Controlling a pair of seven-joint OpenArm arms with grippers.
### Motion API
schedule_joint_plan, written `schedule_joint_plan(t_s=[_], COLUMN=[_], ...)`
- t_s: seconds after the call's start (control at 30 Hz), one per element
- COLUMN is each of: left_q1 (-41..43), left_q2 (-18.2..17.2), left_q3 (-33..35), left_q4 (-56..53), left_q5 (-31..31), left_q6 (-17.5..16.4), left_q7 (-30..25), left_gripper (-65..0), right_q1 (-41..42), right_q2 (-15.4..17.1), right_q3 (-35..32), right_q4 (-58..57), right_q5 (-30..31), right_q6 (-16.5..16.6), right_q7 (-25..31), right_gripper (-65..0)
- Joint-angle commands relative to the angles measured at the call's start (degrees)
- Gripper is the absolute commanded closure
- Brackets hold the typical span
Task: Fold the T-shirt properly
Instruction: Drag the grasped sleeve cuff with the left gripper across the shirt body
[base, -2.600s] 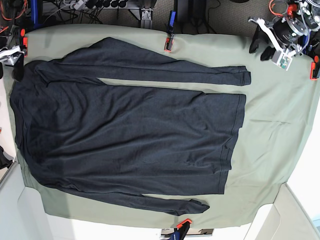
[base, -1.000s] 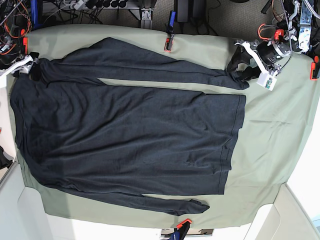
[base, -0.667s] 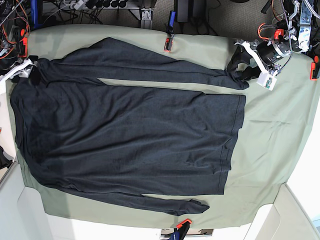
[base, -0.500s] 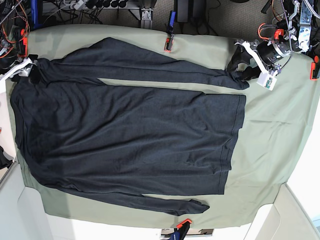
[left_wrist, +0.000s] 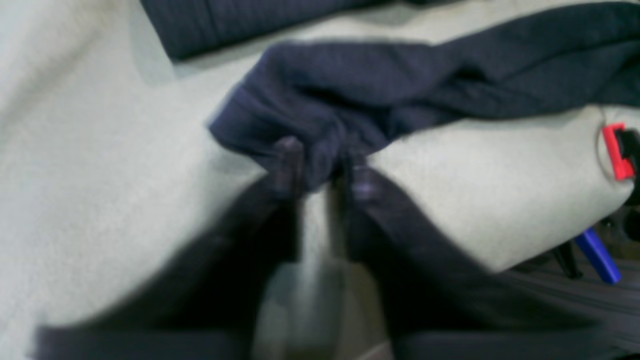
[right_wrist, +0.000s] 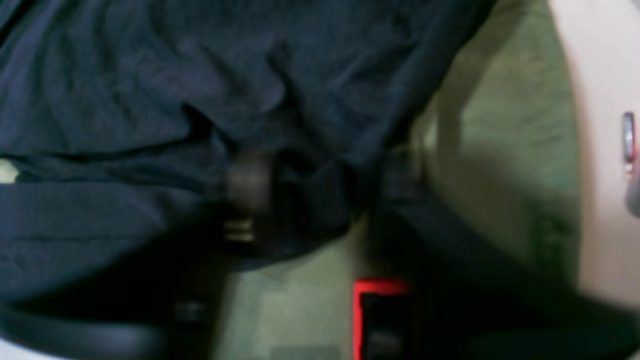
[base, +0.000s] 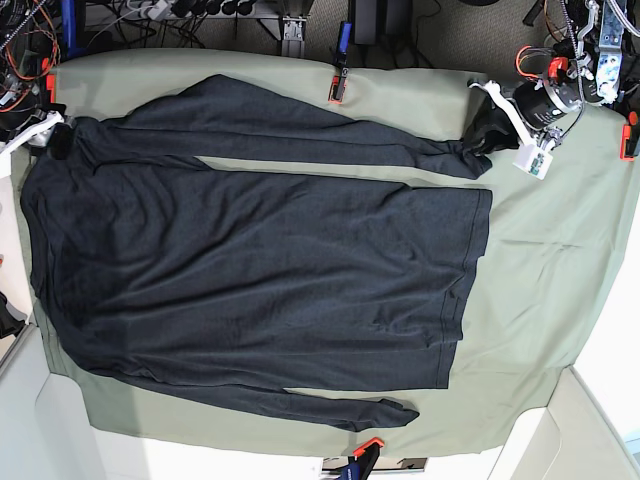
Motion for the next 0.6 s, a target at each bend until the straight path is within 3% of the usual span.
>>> schedule_joint_plan(t_s=[0.0, 0.03, 0.13, 0.27, 0.4, 0.57], left_q1=[0.0, 0.0, 0.0, 0.3, 2.4, 2.9], left_q2=[-0.8, -0.8, -0.8, -0.9, -2.0, -2.6], left_q3=[-0.3, -0.3, -1.6, -7.4, -12.2, -15.5], left_q4=[0.5, 0.6, 1.1, 4.1, 7.1, 9.8], left_q5=[-0.6, -0.6, -0.7, -2.4, -9.9, -10.1], left_q6=[-0.7, -0.7, -0.9, -6.5, -6.5, -6.5], left_q7=[-0.7, -0.9, -1.5, -0.6, 2.5, 2.7], left_gripper=[-1.2, 0.0, 0.0, 0.0, 0.0, 0.0], right_q1=[0.5, 0.5, 0.6, 0.4, 0.4, 0.9], right_q2=[0.9, 0.9, 1.0, 1.0, 1.0, 1.1], right_q3=[0.5, 0.5, 0.6, 2.9, 7.5, 9.9], right_q4=[0.8, 0.8, 0.9, 2.3, 4.5, 5.6], right_q5=[0.0, -0.8, -3.0, -3.1, 1.1, 3.1], right_q6=[0.3, 0.3, 0.3, 0.3, 3.0, 3.1], right_q7=[1.7, 1.9, 1.8, 1.7, 0.9, 1.6], right_gripper=[-4.7, 0.0, 0.0, 0.0, 0.0, 0.0])
